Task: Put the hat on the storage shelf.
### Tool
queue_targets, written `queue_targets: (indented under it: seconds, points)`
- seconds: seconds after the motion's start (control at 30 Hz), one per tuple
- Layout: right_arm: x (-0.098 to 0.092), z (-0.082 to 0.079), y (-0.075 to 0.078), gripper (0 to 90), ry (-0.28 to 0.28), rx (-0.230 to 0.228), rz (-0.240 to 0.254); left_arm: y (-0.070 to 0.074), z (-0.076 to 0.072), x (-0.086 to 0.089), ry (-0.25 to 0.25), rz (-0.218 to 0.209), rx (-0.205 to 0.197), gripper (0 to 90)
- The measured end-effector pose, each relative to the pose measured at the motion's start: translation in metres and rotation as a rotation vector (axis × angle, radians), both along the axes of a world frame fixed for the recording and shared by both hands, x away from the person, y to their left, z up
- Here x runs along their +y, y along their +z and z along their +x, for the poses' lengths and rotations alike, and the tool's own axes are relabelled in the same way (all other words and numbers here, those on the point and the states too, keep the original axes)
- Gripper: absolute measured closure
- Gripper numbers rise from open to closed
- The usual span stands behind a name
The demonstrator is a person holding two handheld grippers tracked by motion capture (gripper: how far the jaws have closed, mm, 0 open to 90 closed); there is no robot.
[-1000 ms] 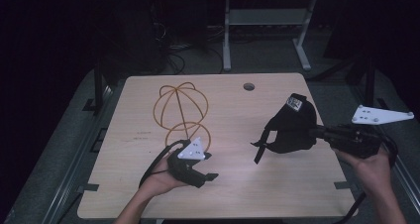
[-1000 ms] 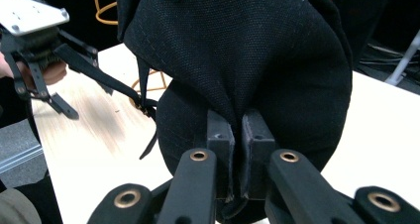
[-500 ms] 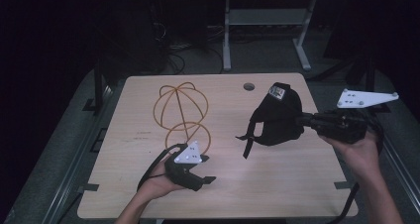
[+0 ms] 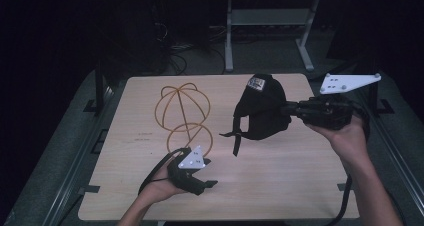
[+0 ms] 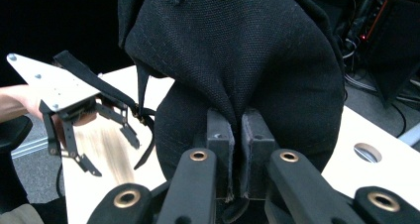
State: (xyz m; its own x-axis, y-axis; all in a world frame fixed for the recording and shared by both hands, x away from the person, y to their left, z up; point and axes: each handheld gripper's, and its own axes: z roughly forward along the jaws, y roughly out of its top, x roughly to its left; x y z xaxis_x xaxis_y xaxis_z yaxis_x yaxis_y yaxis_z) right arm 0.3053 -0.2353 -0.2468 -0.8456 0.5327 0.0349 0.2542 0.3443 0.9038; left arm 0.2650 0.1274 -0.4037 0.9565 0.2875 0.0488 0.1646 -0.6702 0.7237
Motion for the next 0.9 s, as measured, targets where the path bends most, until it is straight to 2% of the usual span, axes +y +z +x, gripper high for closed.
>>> queue_targets:
  seconds: [0.13, 0.17, 0.2, 0.27, 0.3, 0.37, 0.5, 0.63, 0.7, 0.73, 0.8, 0.87, 0.9]
  points:
    - [0.015, 0.006, 0.009, 84.7, 0.028, -0.010, -0.005, -0.001, -0.001, -0.001, -0.011, 0.007, 0.005, 32.7]
    - [0.015, 0.006, 0.009, 84.7, 0.028, -0.010, -0.005, -0.002, -0.001, -0.002, -0.004, -0.007, 0.012, 32.7]
    - [0.024, 0.009, 0.013, 84.8, 0.040, -0.014, -0.010, -0.002, -0.002, -0.004, -0.011, -0.016, 0.020, 32.4]
    - [0.027, 0.011, 0.014, 84.8, 0.042, -0.018, -0.010, -0.001, -0.003, -0.006, -0.021, -0.015, 0.017, 32.1]
    - [0.034, 0.013, 0.016, 84.9, 0.053, -0.021, -0.010, 0.000, -0.003, -0.006, -0.033, -0.001, 0.007, 32.1]
    - [0.048, 0.018, 0.021, 84.9, 0.072, -0.029, -0.018, 0.002, -0.004, -0.007, -0.041, -0.004, 0.001, 32.0]
    - [0.062, 0.024, 0.026, 84.9, 0.097, -0.027, -0.021, 0.001, -0.005, -0.009, -0.030, -0.034, 0.014, 32.0]
    - [0.078, 0.033, 0.034, 85.0, 0.121, -0.020, -0.046, 0.001, -0.006, -0.009, -0.037, -0.013, 0.014, 32.0]
    - [0.093, 0.040, 0.041, 85.0, 0.146, -0.013, -0.064, 0.001, -0.005, -0.008, -0.033, -0.020, 0.017, 32.0]
    - [0.093, 0.040, 0.041, 85.0, 0.146, -0.013, -0.064, 0.001, -0.005, -0.008, -0.033, -0.020, 0.017, 31.9]
    - [0.108, 0.046, 0.048, 85.0, 0.178, -0.011, -0.084, 0.002, -0.002, -0.007, -0.045, -0.014, 0.002, 31.8]
    - [0.114, 0.049, 0.050, 85.0, 0.188, -0.006, -0.089, 0.002, -0.001, -0.007, -0.050, -0.018, -0.002, 31.8]
    - [0.119, 0.051, 0.052, 85.0, 0.199, -0.003, -0.097, 0.002, -0.001, -0.007, -0.035, -0.022, 0.009, 31.7]
